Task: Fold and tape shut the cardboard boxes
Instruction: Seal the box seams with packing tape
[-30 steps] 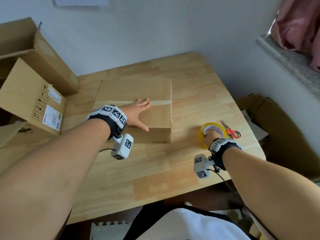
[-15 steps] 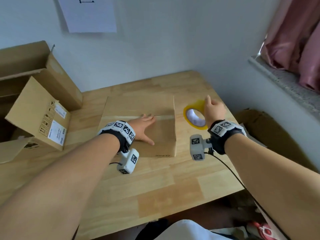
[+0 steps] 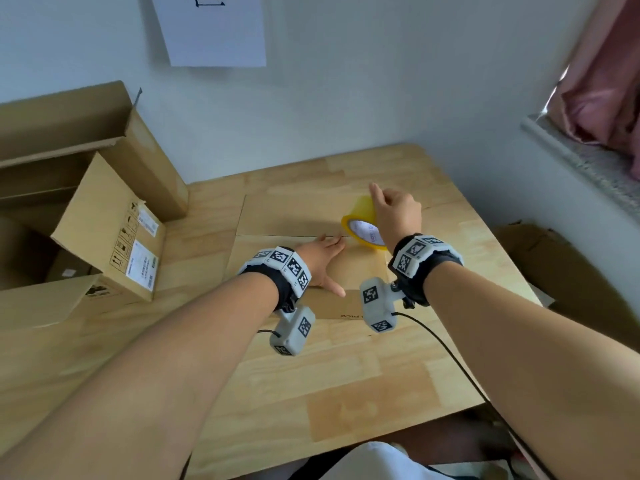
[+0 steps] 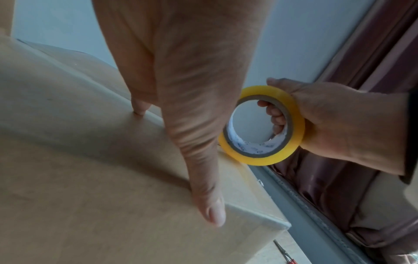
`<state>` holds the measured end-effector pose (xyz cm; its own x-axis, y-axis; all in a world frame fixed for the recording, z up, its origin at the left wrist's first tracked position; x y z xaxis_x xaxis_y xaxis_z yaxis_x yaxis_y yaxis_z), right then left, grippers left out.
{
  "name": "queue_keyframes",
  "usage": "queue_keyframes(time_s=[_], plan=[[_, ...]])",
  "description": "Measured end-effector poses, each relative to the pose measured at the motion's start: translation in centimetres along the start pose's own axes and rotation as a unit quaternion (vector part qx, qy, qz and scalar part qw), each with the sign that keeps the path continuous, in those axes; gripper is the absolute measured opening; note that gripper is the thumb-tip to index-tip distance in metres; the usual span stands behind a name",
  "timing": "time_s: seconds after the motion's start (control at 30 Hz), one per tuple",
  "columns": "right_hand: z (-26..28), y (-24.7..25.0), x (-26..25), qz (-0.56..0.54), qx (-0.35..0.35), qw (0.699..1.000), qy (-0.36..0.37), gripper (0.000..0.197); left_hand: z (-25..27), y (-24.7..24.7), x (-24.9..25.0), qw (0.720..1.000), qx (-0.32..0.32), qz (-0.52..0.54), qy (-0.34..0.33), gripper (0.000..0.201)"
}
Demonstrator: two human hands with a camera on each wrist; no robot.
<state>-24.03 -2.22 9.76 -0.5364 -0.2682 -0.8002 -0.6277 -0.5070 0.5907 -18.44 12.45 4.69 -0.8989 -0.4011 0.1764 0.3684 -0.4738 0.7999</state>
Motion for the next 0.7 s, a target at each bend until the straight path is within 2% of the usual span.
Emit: queue_keyframes(time_s=[0.13, 0.23, 0.4, 0.5, 0.57, 0.63, 0.7], plan=[[0.0, -0.2, -0.4, 0.037, 0.010, 0.999, -0.012, 0.053, -0.3, -0.1, -0.4, 1.000, 0.007, -0.002, -0.008, 0.112], [0.1, -0.6, -0.6, 0.060, 0.017, 0.998, -0.011, 0.052, 0.0, 0.0, -0.7, 1.000, 0.016, 0.000, -0.022, 0.104], [-0.1, -0.5, -0.6, 0.056, 0.022, 0.998, -0.024, 0.051, 1.5, 1.0, -5.1, 0.982, 0.127, 0.141, -0.021, 0.075], [-0.1, -0.6, -0.6, 0.058, 0.027, 0.997, -0.032, 0.050, 2.8, -0.2, -9.3, 0.982, 0.154, 0.104, 0.037, 0.062], [0.0, -0.9, -0.7, 0.071, 0.029, 0.996, -0.035, 0.050, 3.9, -1.3, -11.9, 0.973, 0.182, 0.109, 0.093, 0.060], [0.2, -1.2, -1.0, 0.079, 0.039, 0.995, -0.037, 0.051, 4.7, -2.4, -14.1, 0.948, 0.220, 0.165, 0.161, 0.067], [0.2, -1.5, -1.2, 0.085, 0.048, 0.994, -0.039, 0.051, 5.3, -3.4, -15.1, 0.908, 0.250, 0.270, 0.199, 0.077]])
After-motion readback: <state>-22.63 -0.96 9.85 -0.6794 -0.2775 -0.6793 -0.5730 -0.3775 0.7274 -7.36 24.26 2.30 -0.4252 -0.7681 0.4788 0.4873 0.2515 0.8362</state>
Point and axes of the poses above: each hand's wrist, its own z-axis away from the middle knuckle, its own y-axis out of the back of the hand, x = y × z, the point moved 5 cm from there along -z, towards the middle knuckle, and after that the axes turned 9 degrees about -y, right-handed, at the moved point
